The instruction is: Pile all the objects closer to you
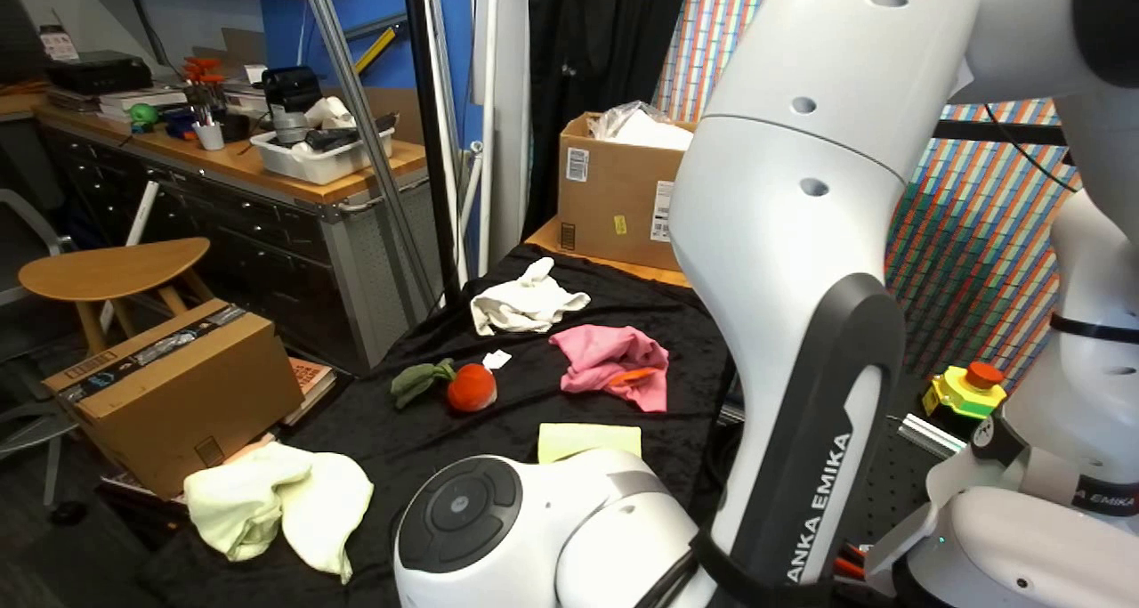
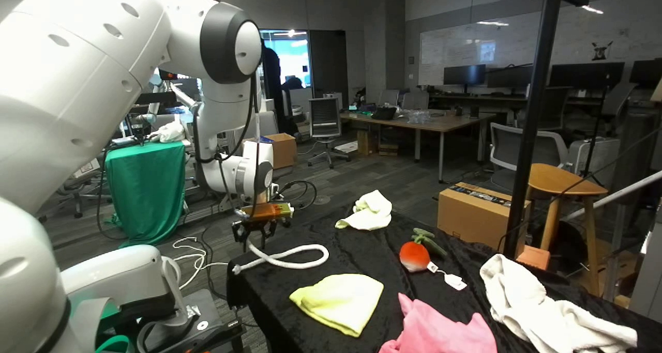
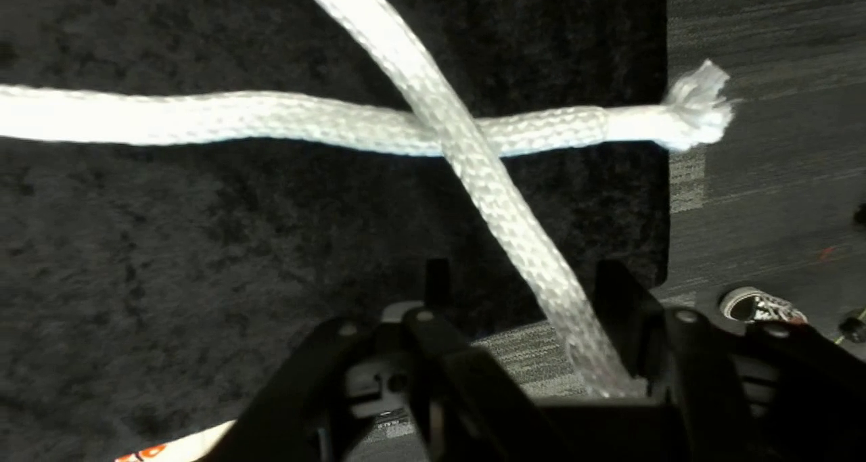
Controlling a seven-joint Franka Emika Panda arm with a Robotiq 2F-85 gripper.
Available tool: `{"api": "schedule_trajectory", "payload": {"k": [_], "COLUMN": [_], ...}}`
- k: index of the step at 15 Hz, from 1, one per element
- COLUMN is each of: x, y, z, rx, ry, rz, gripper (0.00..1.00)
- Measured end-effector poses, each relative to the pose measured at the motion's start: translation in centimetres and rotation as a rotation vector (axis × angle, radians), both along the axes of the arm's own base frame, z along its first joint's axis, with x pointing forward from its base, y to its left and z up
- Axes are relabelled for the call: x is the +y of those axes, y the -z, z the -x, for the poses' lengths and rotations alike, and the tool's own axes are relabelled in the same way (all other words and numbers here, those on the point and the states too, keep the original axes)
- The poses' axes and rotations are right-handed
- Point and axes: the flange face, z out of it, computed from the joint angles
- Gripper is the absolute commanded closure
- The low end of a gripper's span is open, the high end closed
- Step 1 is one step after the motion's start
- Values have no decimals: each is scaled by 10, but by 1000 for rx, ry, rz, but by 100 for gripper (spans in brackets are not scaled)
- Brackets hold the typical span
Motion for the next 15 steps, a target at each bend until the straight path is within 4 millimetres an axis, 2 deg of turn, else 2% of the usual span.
{"api": "schedule_trajectory", "payload": {"k": [2,4,6,7,11,13,15], "x": [0,-1,-2,-2,-8,-11,-16], "y": [0,0,0,-1,-5,-16,-36], "z": [-1,-2,-3,-4,-14,-24,-36], "rx": [-1,-2,-8,-14,-51,-93,-150], "ry": [1,2,-4,-7,5,37,83], "rz": [0,0,2,5,17,15,13], "gripper": [87,93,93,90,91,91,91]}}
